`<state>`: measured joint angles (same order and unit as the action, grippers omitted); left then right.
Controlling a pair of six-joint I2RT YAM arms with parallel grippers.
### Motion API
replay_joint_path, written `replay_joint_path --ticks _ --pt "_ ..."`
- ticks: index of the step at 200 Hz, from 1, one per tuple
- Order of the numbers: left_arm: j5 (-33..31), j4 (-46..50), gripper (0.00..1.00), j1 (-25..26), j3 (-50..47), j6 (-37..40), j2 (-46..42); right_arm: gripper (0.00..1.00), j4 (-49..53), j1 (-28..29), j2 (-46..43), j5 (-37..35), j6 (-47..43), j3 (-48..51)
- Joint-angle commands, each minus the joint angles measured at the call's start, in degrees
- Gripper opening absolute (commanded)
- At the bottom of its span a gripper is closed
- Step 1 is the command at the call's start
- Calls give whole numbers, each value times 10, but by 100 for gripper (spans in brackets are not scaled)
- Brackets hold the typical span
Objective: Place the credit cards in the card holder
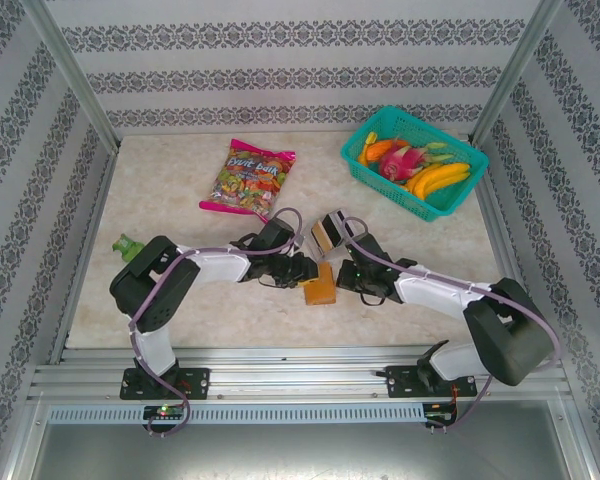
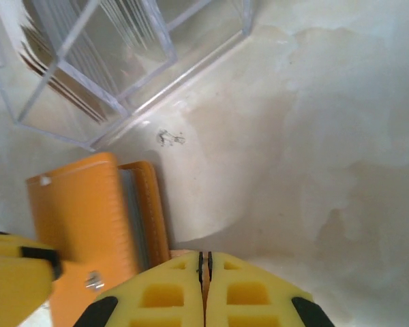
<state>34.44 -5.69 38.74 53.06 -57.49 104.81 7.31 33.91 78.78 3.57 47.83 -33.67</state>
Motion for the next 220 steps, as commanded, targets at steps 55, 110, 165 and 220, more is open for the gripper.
replay_joint_path --ticks 55,110,165,220 --pt "-46 33 19 7 -10 0 3 8 -58 -4 7 100 -12 -14" --pt "-49 37 20 8 -5 7 1 15 -63 1 56 150 -15 -36" --pt "-59 57 20 8 0 18 -4 32 -82 -5 43 171 0 -27" --pt "-60 62 20 8 2 21 -2 37 -45 -33 -17 157 -4 -19"
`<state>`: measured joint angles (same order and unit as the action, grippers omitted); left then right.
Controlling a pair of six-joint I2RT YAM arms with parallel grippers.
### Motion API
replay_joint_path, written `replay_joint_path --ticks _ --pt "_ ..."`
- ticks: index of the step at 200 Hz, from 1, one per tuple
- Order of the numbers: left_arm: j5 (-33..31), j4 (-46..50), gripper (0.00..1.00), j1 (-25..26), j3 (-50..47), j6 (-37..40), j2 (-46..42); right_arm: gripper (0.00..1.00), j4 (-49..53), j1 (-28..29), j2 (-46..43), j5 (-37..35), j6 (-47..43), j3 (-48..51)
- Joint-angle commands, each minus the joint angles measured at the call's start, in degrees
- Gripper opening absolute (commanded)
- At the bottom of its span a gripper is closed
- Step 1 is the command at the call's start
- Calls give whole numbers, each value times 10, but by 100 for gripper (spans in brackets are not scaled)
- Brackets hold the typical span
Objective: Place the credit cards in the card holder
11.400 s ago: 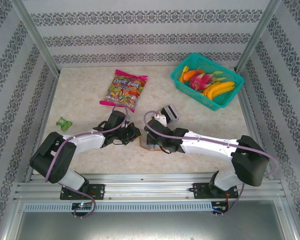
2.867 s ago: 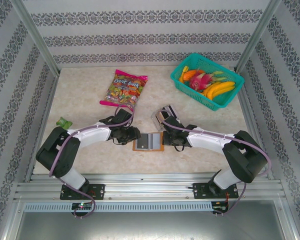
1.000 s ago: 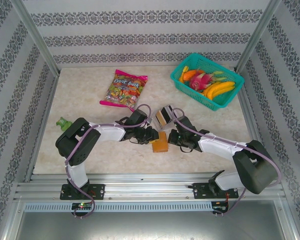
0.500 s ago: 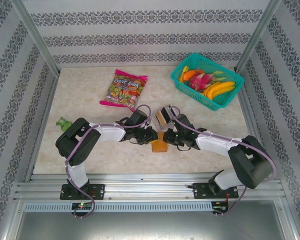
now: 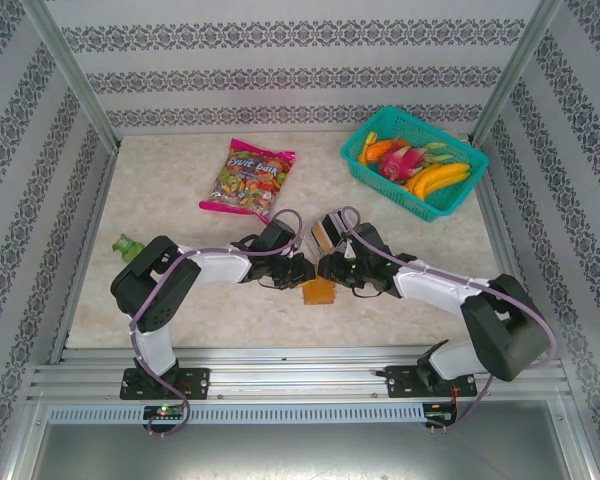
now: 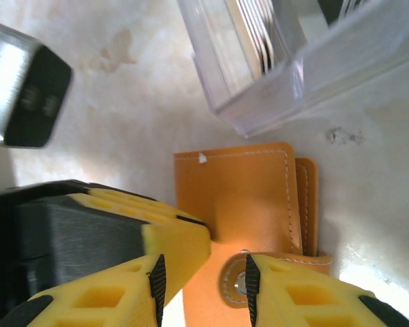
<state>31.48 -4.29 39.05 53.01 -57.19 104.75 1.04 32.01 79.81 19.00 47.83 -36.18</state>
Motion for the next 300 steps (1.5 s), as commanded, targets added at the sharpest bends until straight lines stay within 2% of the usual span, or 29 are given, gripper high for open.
replay_joint_path --ticks 1,27,53,82,133,195,300 --pt "-31 48 20 5 2 18 -1 37 19 -14 -28 2 -4 6" --pt "-32 47 19 5 -1 18 -2 31 34 -29 -36 -3 -10 7" --pt "-32 48 19 5 0 19 -3 19 54 -37 -22 -14 -14 2" --pt "-32 51 20 5 3 21 -2 10 46 -38 14 15 -17 -6" --pt "-30 54 19 5 2 22 -1 9 15 -29 58 49 -18 -15" --pt "-30 55 20 5 5 23 1 9 36 -20 84 58 -39 -36" --pt "-31 54 19 5 3 22 0 9 167 20 133 8 -96 -110"
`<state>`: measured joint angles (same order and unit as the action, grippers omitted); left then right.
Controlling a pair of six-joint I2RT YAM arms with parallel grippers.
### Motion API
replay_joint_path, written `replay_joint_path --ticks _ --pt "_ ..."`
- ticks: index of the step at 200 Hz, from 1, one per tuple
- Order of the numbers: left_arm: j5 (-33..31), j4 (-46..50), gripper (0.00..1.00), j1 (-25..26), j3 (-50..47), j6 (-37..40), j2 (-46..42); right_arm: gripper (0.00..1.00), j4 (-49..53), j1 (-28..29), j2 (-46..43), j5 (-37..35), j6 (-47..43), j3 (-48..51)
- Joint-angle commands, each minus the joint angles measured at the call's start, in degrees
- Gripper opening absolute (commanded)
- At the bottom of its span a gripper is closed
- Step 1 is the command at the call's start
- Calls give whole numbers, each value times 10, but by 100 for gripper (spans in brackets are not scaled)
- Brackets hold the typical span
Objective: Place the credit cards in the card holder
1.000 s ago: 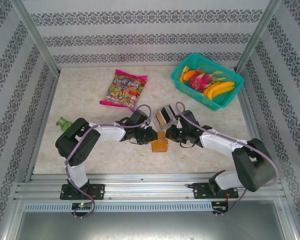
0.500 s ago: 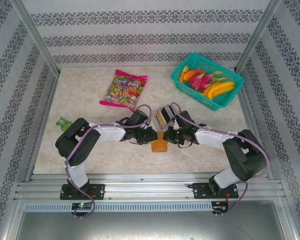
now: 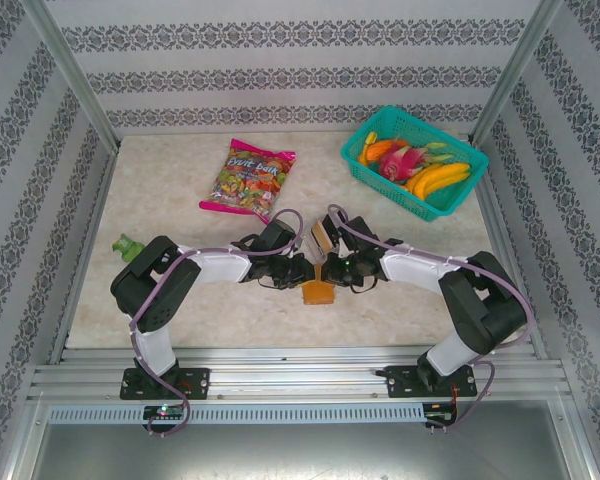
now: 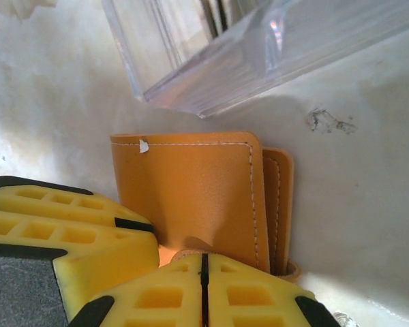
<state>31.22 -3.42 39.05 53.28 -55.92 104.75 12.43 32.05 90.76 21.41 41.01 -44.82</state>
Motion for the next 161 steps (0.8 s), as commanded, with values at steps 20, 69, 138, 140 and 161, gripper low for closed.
replay_joint_path --ticks 20,69,138,140,161 --pt "-30 45 18 5 0 8 -1 8 81 35 39 -35 -34 -37" --pt "-36 41 17 5 -7 4 -5 7 120 65 70 -60 -46 -59" --pt "-43 30 14 5 -18 -7 -10 4 142 117 85 -129 -43 -44" --pt "-43 30 14 5 -18 -7 -10 4 143 119 85 -132 -41 -43" --pt "-45 25 13 5 -22 -9 -12 3 144 132 94 -153 -35 -33"
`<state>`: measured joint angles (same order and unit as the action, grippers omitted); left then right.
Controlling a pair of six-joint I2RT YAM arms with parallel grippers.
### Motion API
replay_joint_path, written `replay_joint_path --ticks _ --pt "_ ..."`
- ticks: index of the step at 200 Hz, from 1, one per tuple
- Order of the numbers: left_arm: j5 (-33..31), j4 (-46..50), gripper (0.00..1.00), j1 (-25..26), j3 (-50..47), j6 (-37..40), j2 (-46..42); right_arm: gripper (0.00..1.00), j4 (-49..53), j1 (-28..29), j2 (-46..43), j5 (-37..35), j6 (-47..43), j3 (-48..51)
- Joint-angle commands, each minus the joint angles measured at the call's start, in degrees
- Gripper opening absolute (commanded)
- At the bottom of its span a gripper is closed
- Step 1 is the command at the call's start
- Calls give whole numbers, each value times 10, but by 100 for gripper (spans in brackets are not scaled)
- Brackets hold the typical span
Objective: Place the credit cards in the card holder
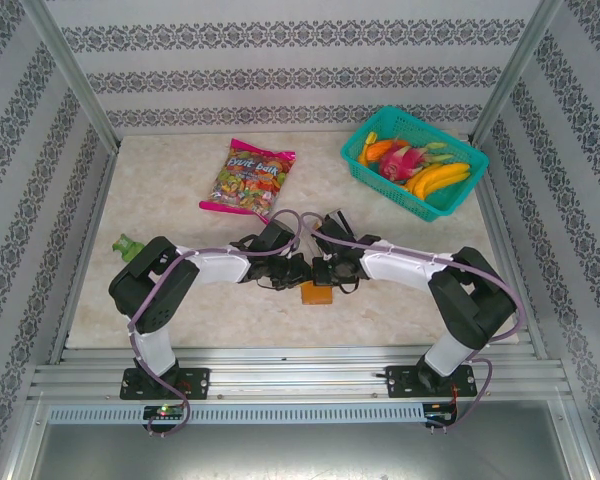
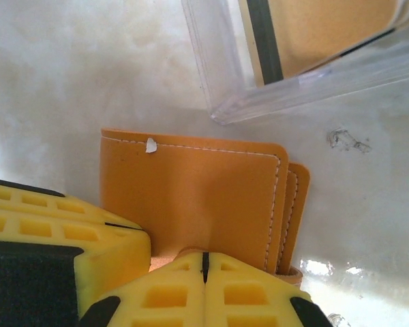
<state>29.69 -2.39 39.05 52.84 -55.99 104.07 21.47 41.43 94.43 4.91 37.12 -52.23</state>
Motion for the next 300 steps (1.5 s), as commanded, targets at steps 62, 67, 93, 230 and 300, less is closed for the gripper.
replay_joint_path --ticks 62,67,93,230,300 --pt "-31 8 13 5 -23 -11 -14 4 59 51 14 -35 9 34" --pt "-31 7 13 5 -23 -9 -18 5 58 50 -3 -43 8 28" --pt "-43 15 16 5 -15 10 -49 10 64 34 -118 -125 -10 8" --pt "-550 186 100 -179 -108 277 -388 90 -388 -339 -277 -308 -322 254" --pt "-611 -56 100 -261 -216 499 -370 89 -626 -375 -96 -139 -366 251"
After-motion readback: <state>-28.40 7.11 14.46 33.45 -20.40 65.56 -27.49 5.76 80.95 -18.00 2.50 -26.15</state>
